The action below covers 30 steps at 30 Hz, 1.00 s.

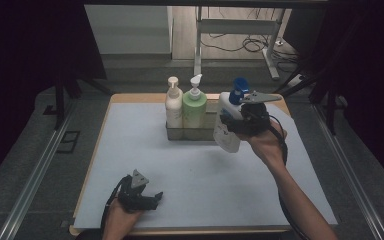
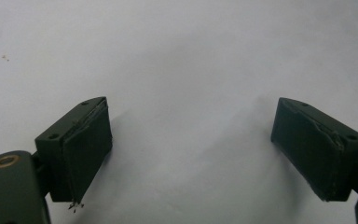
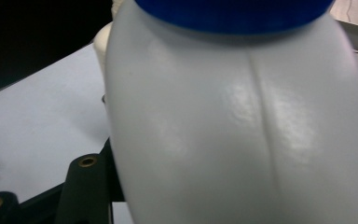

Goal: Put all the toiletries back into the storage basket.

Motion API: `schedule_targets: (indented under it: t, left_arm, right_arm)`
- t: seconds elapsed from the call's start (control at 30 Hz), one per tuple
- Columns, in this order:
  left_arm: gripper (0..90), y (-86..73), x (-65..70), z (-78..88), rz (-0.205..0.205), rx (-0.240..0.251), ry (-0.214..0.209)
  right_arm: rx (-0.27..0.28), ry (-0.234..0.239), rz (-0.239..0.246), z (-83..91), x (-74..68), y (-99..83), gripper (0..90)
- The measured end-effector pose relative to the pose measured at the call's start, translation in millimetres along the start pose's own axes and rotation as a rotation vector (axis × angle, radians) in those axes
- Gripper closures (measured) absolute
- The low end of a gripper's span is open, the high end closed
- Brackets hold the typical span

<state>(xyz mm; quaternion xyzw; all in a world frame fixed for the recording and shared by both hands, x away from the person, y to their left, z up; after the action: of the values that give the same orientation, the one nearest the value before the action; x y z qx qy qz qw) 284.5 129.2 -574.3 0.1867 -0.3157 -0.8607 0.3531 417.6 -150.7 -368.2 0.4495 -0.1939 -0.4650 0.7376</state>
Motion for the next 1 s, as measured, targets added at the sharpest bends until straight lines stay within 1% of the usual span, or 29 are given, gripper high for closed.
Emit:
schedule_targets:
  t: [0.43, 0.63, 0.73, 1.0]
  left_arm:
    - [12.0, 0.0, -0.1, 0.0, -0.001, 0.0, 0.0]
    - [12.0, 0.0, -0.1, -0.1, 0.0, 0.0, 0.0]
    - [12.0, 0.0, -0.1, 0.0, 0.0, 0.0, 0.0]
    - [12.0, 0.0, -0.1, -0.1, 0.0, 0.0, 0.0]
  right_arm:
    - [0.016, -0.045, -0.04, -15.7, 17.0, 17.8, 39.9]
    - [0.023, -0.069, -0.043, -24.9, 23.7, 24.5, 39.9]
    - [0.024, -0.082, -0.046, -32.3, 27.7, 27.9, 39.9]
    - [0.028, -0.101, -0.054, -45.6, 33.0, 34.5, 39.9]
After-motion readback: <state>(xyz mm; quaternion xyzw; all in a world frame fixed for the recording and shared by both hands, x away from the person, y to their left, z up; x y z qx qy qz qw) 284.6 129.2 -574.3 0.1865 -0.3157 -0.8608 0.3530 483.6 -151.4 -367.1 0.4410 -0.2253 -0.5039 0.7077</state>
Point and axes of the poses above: each handheld gripper's, and its own axes: z roughly backward along the jaws, y roughly out of its top, x roughly to its right, the point moved 7 cm from there along -z, roughly forward along the jaws, and after that the axes turned 11 degrees about -z, right-handed, at the moved point
